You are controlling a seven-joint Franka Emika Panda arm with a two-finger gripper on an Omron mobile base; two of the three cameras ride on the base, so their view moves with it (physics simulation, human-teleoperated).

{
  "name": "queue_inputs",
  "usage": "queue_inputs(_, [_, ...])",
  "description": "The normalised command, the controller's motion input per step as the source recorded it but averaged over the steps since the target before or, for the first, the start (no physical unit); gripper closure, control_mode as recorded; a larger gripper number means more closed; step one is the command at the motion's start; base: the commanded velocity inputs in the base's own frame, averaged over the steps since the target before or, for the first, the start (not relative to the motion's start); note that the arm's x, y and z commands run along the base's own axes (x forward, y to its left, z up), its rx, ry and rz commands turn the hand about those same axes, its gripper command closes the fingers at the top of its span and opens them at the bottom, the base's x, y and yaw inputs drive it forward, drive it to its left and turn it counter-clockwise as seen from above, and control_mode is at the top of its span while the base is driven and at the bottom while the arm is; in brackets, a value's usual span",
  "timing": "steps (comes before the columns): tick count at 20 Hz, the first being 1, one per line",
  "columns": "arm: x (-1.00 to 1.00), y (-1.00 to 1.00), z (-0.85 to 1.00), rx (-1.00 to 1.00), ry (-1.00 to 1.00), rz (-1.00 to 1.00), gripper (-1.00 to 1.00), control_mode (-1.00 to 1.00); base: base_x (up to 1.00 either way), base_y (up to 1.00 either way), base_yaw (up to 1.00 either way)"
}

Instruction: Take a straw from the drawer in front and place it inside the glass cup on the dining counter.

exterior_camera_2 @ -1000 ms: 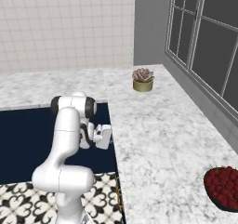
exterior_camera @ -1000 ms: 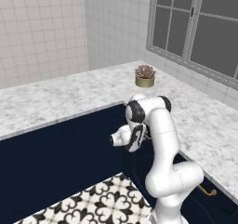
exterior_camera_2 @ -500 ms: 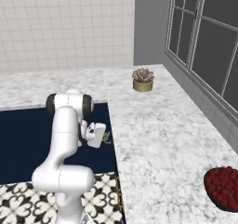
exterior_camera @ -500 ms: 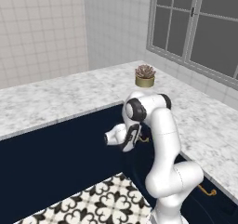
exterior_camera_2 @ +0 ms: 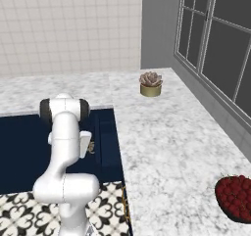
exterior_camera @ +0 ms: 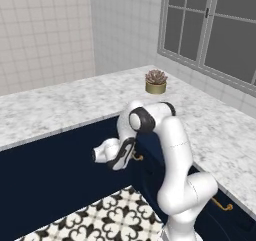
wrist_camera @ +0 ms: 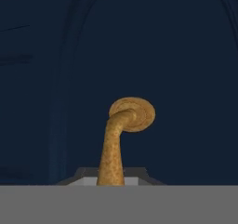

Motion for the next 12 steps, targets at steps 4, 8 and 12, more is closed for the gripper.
queue_inputs(4, [-0.34,1.00,0.00,0.01,0.06,0.00,1.00,-1.00,0.00,0.00,0.00])
queue_inputs(8, [-0.30,0.91,0.08,0.02,0.02,0.00,-1.00,-1.00,0.00,0.00,0.00])
queue_inputs(12, [-0.34,0.21,0.53,0.14,0.00,0.00,-1.00,-1.00,0.00,0.00,0.00])
